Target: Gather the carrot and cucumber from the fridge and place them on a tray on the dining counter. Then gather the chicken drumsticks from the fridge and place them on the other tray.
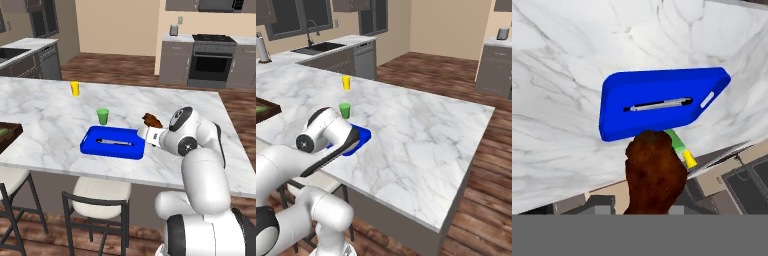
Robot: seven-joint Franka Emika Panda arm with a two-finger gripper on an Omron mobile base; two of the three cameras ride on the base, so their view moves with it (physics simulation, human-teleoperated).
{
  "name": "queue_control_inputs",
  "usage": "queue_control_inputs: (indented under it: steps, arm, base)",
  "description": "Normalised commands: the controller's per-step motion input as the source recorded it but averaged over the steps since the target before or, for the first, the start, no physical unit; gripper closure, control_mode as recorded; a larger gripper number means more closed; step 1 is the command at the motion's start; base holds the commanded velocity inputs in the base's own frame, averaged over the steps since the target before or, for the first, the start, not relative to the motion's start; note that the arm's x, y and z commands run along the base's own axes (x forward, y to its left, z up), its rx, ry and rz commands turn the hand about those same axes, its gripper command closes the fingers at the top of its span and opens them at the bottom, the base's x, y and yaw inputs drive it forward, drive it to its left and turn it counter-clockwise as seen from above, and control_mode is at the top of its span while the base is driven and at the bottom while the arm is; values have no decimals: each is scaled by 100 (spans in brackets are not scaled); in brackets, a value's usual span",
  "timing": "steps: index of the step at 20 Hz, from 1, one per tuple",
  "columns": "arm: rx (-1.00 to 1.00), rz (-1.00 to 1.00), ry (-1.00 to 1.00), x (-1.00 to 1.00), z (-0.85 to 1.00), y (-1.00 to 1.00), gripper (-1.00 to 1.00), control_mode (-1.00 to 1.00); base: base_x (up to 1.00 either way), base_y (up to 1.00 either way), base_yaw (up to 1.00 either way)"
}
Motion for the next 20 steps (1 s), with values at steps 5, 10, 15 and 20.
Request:
queue_control_inputs:
  steps: [5,10,15,20]
  arm:
    - [0,11,39,1,17,5,100,-100]
    - [0,11,40,13,12,18,100,-100]
    - [0,8,39,33,19,11,100,-100]
    - [0,4,32,33,34,0,100,-100]
  base:
    - [0,0,0]
    - [0,0,0]
    - [0,0,0]
    - [0,0,0]
